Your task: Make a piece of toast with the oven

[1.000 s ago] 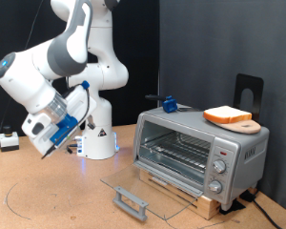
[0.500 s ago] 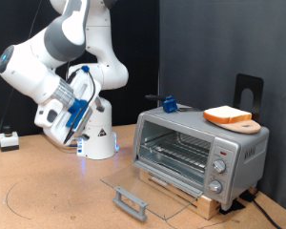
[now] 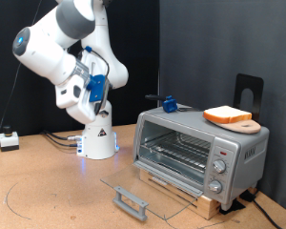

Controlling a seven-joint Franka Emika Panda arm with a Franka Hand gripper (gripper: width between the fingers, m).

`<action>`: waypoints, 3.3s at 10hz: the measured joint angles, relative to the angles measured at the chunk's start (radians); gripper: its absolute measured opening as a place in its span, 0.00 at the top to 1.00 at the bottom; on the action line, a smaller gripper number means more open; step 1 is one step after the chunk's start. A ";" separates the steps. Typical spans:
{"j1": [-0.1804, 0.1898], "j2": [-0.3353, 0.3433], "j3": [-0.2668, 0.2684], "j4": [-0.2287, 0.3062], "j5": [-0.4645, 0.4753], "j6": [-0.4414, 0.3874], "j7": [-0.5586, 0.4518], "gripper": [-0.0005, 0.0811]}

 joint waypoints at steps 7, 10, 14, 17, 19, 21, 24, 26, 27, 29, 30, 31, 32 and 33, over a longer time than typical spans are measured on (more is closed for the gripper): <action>0.056 -0.112 0.087 -0.019 0.050 -0.086 -0.179 0.00; 0.068 -0.208 0.165 -0.075 0.027 -0.083 -0.203 0.00; 0.080 -0.272 0.199 -0.119 0.025 -0.061 -0.283 0.00; 0.088 -0.385 0.275 -0.193 0.053 -0.004 -0.314 0.00; 0.085 -0.490 0.351 -0.284 0.088 0.149 -0.301 0.00; 0.083 -0.583 0.430 -0.361 0.097 0.226 -0.237 0.00; 0.082 -0.600 0.444 -0.370 0.067 0.237 -0.223 0.00; 0.081 -0.605 0.491 -0.371 -0.004 0.331 -0.238 0.00; 0.081 -0.609 0.502 -0.369 -0.008 0.353 -0.238 0.00; 0.082 -0.605 0.487 -0.356 -0.005 0.294 -0.227 0.00; 0.082 -0.586 0.459 -0.331 -0.003 0.171 -0.211 0.00; 0.094 -0.512 0.423 -0.276 0.001 0.073 -0.209 0.00; 0.094 -0.520 0.431 -0.286 0.000 0.119 -0.211 0.00; 0.094 -0.540 0.446 -0.304 0.000 0.167 -0.222 0.00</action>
